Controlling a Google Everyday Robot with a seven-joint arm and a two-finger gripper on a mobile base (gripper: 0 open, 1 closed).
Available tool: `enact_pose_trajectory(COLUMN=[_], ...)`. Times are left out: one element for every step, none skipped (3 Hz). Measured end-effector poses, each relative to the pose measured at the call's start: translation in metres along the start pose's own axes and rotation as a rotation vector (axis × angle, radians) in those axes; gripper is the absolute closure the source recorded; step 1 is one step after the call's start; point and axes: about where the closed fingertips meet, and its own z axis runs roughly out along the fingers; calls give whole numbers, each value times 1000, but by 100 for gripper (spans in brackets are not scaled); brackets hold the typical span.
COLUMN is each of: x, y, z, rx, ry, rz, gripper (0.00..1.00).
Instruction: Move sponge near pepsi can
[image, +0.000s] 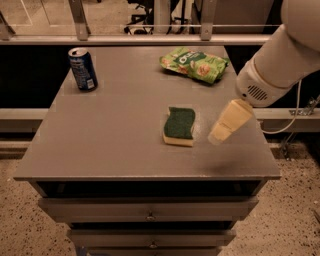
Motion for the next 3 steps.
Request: enact_pose_trajectory(x=[-15, -28, -47], y=[1, 8, 18], z=[33, 58, 74], rx=[9, 9, 0], ry=[-24, -49, -76], rz=[137, 269, 339], gripper=[0, 0, 0])
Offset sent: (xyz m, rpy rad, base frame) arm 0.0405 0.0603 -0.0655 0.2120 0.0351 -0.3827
